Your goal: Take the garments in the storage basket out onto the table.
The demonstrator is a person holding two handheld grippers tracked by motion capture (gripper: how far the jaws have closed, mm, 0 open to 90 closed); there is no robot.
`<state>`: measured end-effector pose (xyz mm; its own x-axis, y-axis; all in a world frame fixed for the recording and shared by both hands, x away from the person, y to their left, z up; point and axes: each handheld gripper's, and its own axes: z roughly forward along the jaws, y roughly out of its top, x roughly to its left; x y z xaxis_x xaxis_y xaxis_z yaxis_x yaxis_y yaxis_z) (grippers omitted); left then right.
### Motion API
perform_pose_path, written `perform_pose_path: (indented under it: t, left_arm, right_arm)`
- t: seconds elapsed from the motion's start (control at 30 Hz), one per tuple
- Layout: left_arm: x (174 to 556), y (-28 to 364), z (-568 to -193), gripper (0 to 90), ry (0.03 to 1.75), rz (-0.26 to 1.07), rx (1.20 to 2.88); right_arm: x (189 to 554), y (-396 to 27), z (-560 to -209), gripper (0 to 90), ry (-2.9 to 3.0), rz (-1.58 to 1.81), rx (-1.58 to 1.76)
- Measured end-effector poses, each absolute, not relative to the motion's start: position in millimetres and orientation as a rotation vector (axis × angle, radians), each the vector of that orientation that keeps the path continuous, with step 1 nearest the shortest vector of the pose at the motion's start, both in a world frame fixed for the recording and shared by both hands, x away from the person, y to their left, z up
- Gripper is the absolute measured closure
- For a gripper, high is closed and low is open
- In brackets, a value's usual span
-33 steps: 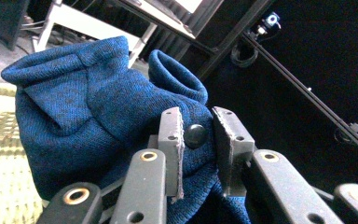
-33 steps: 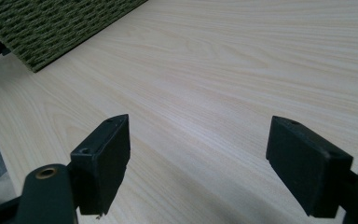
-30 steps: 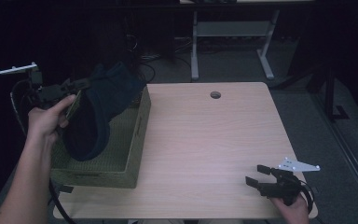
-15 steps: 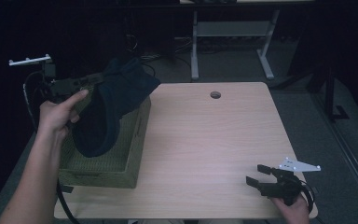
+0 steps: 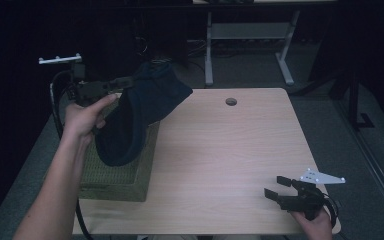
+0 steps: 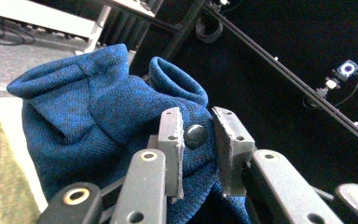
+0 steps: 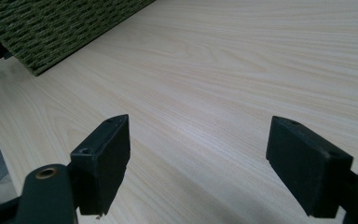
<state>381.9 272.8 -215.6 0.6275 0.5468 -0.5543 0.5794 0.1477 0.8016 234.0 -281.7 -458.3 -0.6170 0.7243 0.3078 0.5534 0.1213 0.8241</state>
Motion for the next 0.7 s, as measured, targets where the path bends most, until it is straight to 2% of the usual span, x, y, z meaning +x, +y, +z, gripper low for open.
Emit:
perform_pose_path:
  t: [0.7]
  left_arm:
    - [398.7, 186.1, -229.2, 74.1, 0.928, -0.116, 1.612]
  right_arm:
    - [233.3, -283.6, -456.6, 21.3, 2.211, 1.516, 1.273]
